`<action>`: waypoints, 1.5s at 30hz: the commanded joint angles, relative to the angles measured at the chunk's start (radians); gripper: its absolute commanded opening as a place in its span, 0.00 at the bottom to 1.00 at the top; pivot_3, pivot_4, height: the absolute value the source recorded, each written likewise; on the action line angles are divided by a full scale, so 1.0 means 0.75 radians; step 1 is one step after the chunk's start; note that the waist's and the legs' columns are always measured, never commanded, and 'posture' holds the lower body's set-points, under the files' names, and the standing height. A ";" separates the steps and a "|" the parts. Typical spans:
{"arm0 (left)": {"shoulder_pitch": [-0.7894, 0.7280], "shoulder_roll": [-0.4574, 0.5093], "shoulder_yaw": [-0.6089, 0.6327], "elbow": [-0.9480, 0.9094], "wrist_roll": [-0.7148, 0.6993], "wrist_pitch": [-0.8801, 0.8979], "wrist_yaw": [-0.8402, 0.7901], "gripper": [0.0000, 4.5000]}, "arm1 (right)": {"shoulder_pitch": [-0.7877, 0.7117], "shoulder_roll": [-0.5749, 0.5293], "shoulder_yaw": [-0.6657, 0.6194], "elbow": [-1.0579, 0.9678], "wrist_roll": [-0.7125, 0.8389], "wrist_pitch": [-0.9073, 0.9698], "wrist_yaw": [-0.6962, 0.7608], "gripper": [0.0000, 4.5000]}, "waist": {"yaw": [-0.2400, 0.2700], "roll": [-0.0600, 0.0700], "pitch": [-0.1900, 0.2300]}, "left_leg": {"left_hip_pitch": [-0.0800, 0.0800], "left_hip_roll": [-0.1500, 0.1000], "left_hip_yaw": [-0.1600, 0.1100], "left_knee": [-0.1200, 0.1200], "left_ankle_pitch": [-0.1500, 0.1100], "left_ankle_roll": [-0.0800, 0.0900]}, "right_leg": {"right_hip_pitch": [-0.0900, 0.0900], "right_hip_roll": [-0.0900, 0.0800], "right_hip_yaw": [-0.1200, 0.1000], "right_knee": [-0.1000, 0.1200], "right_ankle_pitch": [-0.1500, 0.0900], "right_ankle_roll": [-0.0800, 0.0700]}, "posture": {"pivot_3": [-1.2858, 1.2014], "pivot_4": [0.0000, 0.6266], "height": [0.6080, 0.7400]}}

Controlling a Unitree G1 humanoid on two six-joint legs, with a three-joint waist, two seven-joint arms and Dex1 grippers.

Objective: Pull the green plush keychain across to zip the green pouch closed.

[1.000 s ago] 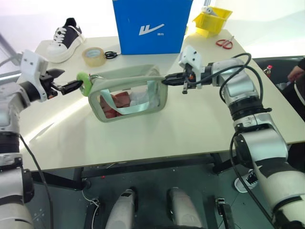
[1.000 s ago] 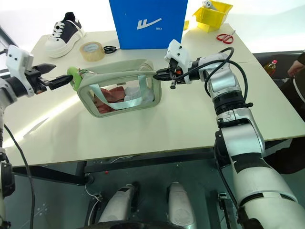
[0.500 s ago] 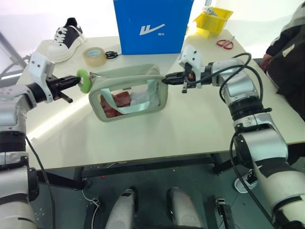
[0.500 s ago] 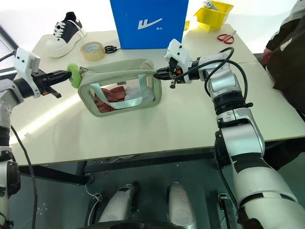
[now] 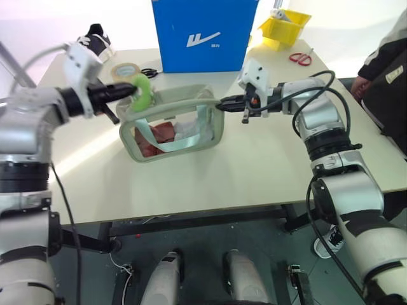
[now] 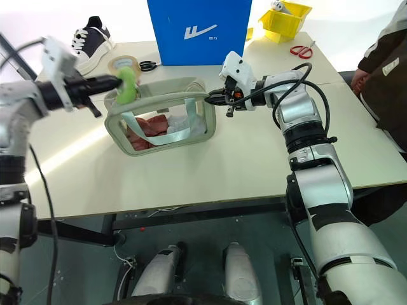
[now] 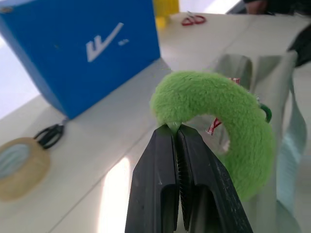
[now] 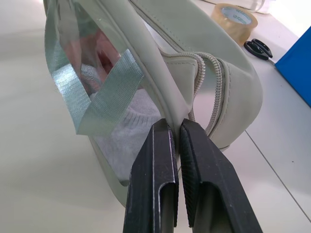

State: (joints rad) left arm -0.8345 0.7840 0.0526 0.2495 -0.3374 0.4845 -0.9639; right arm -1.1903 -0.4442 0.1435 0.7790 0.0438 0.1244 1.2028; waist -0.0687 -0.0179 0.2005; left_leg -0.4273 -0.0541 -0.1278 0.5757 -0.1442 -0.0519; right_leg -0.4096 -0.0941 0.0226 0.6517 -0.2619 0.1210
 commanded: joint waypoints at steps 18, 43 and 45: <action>0.140 0.279 0.190 -0.289 -0.170 0.241 -0.173 0.98 | -0.036 -0.029 -0.032 -0.002 0.011 -0.030 -0.026 0.00 | -0.003 0.000 0.000 | 0.000 0.000 0.000 -0.001 0.000 0.000 | -0.001 0.000 0.000 0.000 0.000 0.000 | 0.52 0.24 1.00; 0.249 0.098 0.054 -0.157 0.092 -0.094 0.038 0.00 | 0.021 -0.064 -0.030 -0.189 0.064 0.121 0.061 0.16 | 0.002 0.000 0.000 | 0.000 0.000 -0.001 0.000 0.000 0.000 | 0.000 0.000 0.000 0.000 0.000 0.000 | 0.52 0.24 1.00; 0.247 0.107 0.042 -0.143 0.101 -0.111 0.007 0.00 | 0.058 -0.087 -0.030 -0.299 0.094 0.197 0.107 0.31 | 0.002 0.000 0.000 | 0.000 0.000 -0.001 -0.001 0.000 0.000 | 0.000 0.000 0.000 0.000 0.000 0.000 | 0.52 0.24 1.00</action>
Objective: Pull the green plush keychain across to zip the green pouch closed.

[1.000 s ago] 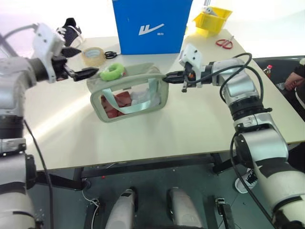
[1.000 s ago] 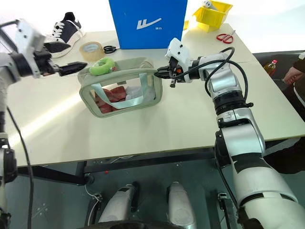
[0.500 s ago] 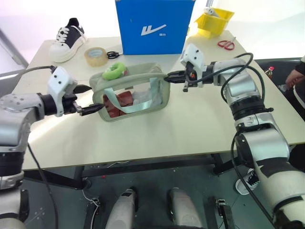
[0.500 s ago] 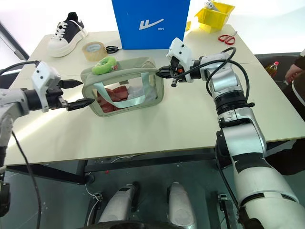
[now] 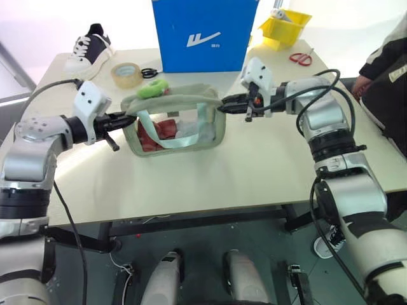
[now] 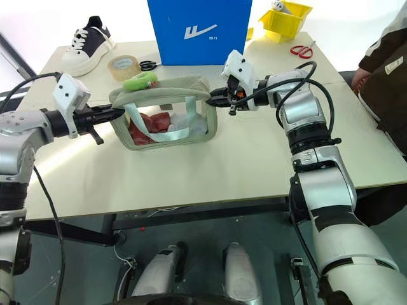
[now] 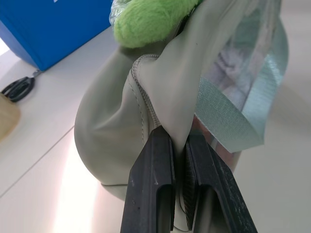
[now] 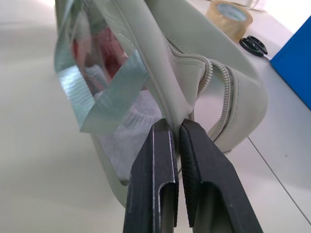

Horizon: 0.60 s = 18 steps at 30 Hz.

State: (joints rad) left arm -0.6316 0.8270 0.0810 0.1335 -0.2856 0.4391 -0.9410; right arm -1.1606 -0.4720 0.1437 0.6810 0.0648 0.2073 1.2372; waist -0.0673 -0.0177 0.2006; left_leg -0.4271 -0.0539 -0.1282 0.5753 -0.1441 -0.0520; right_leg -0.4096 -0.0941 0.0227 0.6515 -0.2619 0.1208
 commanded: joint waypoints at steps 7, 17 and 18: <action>0.018 0.083 0.027 0.007 0.012 -0.100 -0.105 0.00 | -0.105 -0.061 -0.071 -0.261 0.131 0.128 0.054 0.62 | -0.011 0.001 0.001 | 0.001 0.001 0.001 0.000 0.000 0.000 | 0.000 0.000 0.000 0.000 0.000 0.000 | 0.52 0.24 1.00; 0.026 0.119 0.063 0.055 -0.013 -0.156 -0.186 0.00 | -0.312 0.446 0.074 0.050 -0.019 -0.182 -0.288 0.62 | -0.005 0.000 0.000 | 0.000 0.002 0.001 -0.002 -0.001 -0.001 | -0.004 0.001 0.001 0.003 0.000 -0.001 | 0.52 0.24 1.00; 0.029 0.118 0.063 0.059 -0.010 -0.162 -0.185 0.00 | -0.326 0.475 0.088 0.094 -0.037 -0.216 -0.302 0.62 | -0.003 0.000 0.000 | 0.000 0.002 0.001 -0.002 -0.001 -0.001 | -0.004 0.001 0.001 0.003 0.000 -0.001 | 0.52 0.24 1.00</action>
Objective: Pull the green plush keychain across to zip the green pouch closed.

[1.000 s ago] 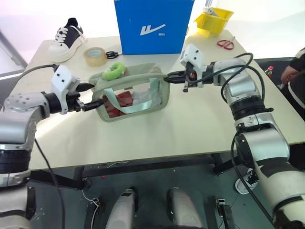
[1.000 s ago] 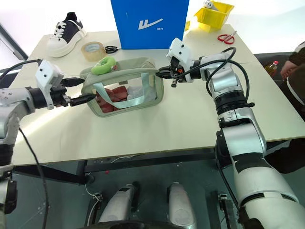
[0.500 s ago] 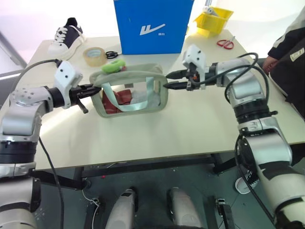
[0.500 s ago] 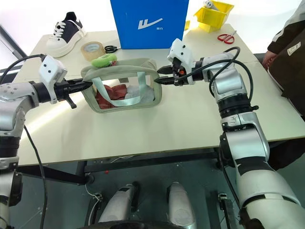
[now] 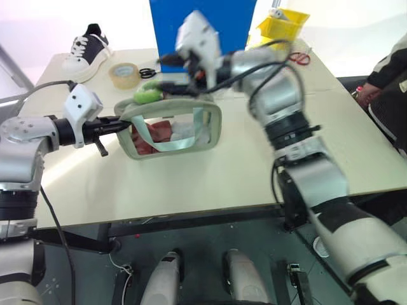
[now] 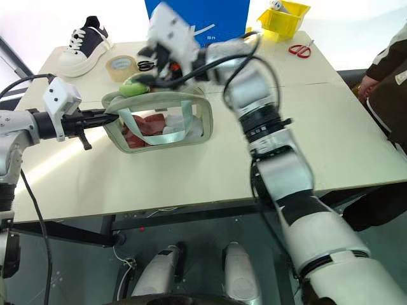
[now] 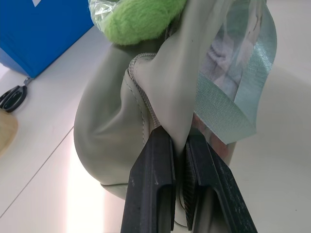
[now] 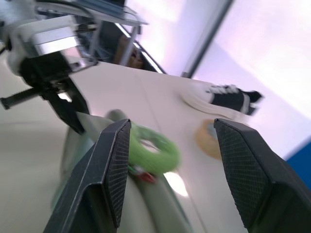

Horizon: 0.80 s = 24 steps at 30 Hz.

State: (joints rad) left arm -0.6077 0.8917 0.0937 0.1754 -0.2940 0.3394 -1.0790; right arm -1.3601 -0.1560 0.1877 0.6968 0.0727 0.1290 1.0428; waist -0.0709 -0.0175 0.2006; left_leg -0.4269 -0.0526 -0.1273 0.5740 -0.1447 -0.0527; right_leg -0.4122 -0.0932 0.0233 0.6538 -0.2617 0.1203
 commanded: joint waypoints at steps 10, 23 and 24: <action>0.071 0.027 0.067 -0.070 -0.009 -0.020 0.030 0.00 | -0.200 0.194 0.075 0.475 -0.200 -0.279 -0.222 0.62 | 0.000 0.000 0.000 | 0.000 0.000 -0.004 0.000 0.000 -0.001 | 0.000 0.002 0.000 0.001 0.000 0.000 | 0.52 0.24 1.00; 0.005 0.002 0.031 -0.026 0.011 -0.047 0.028 0.00 | -0.197 0.156 0.116 0.536 -0.324 -0.367 -0.261 0.22 | -0.001 0.000 0.000 | 0.000 0.000 -0.004 -0.001 0.000 -0.001 | 0.000 0.003 0.000 0.001 0.000 0.000 | 0.52 0.24 1.00; 0.002 0.003 0.029 -0.022 0.010 -0.050 0.026 0.00 | -0.194 0.154 0.114 0.534 -0.329 -0.370 -0.259 0.10 | -0.001 0.000 0.000 | 0.000 0.000 -0.004 -0.001 0.000 -0.001 | 0.000 0.003 0.000 0.001 0.000 0.000 | 0.52 0.24 1.00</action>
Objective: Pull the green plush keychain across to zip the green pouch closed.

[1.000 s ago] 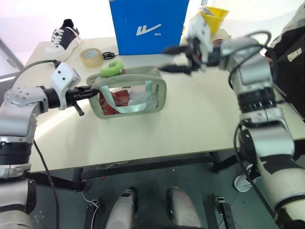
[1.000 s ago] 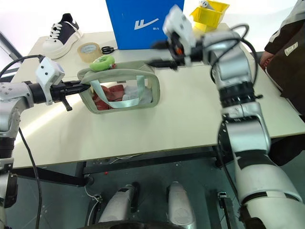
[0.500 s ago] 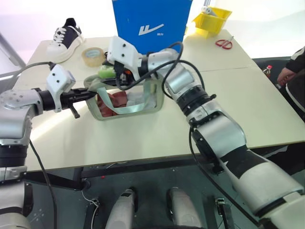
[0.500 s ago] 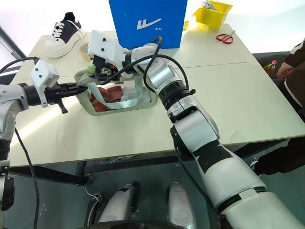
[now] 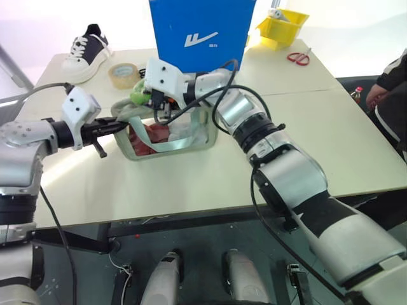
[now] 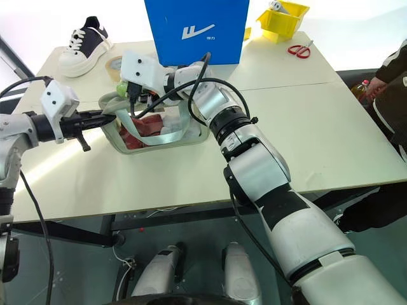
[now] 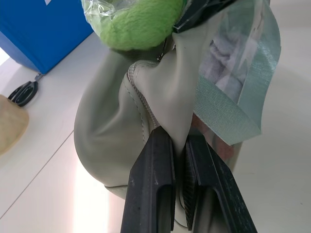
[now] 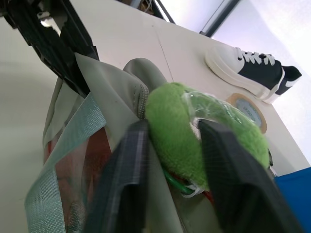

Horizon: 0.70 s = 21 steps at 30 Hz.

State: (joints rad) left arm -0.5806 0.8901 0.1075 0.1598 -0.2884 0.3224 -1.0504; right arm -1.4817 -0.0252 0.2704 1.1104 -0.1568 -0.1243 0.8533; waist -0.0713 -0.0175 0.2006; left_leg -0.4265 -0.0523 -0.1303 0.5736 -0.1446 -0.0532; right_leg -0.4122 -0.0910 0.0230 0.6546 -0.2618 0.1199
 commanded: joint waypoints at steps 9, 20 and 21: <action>-0.080 -0.025 -0.015 0.040 0.021 -0.055 -0.013 0.00 | -0.039 -0.093 -0.074 -0.075 0.003 -0.014 -0.028 0.01 | 0.004 0.000 0.000 | 0.000 0.000 0.000 0.000 0.000 0.000 | 0.001 0.000 0.000 0.000 0.000 0.000 | 0.52 0.24 1.00; -0.015 -0.012 0.021 -0.004 0.012 -0.040 -0.009 0.00 | 0.271 -0.598 -0.191 -0.553 -0.018 0.251 -0.117 0.01 | 0.006 0.000 0.000 | 0.000 0.000 0.000 0.001 0.000 0.000 | 0.001 -0.001 0.000 -0.001 0.000 0.000 | 0.52 0.24 1.00; -0.020 -0.013 0.017 0.003 0.015 -0.042 -0.011 0.00 | 0.323 -0.644 -0.200 -0.588 -0.031 0.271 -0.142 0.01 | 0.005 0.000 0.000 | 0.000 0.000 0.000 0.001 0.000 0.000 | 0.001 -0.001 0.000 -0.001 0.000 0.000 | 0.52 0.24 1.00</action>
State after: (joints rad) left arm -0.5936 0.8638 0.1045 0.1743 -0.2757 0.2962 -1.0602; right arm -1.2391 -0.4789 0.1471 0.7371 -0.1654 0.0635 0.7842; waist -0.0674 -0.0175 0.2006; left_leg -0.4269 -0.0527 -0.1302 0.5741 -0.1444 -0.0532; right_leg -0.4112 -0.0917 0.0229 0.6540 -0.2619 0.1199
